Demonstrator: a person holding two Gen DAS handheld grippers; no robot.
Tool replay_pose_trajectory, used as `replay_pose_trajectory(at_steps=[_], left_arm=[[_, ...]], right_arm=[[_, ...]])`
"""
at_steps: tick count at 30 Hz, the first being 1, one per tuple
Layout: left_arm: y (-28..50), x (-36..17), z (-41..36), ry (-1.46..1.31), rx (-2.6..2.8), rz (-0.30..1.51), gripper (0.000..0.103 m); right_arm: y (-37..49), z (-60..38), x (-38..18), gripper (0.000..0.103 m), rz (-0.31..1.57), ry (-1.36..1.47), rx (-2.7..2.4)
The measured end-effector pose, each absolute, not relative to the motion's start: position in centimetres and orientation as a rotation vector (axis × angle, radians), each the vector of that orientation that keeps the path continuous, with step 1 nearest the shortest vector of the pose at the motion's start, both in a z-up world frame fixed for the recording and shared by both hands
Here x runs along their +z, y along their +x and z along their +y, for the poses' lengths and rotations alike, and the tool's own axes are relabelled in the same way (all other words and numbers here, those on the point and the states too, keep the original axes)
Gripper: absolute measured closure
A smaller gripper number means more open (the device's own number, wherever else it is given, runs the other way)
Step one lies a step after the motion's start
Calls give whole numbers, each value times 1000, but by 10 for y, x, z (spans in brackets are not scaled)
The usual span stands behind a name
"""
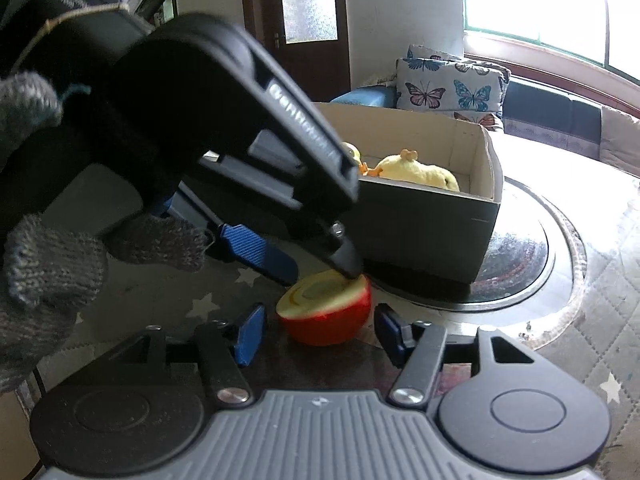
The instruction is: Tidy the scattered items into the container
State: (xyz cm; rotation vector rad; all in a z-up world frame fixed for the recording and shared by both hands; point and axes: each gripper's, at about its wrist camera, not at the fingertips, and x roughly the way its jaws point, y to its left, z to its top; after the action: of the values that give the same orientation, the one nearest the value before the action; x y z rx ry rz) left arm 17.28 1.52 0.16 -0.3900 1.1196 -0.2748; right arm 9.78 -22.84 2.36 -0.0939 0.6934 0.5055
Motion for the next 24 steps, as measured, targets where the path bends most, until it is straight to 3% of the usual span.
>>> replay_pose_trajectory(at_steps=[24], left_arm=[[170,-7,18,-442,-327,1168,57]], right_arm=[[96,-225,21,43,699,-105,511]])
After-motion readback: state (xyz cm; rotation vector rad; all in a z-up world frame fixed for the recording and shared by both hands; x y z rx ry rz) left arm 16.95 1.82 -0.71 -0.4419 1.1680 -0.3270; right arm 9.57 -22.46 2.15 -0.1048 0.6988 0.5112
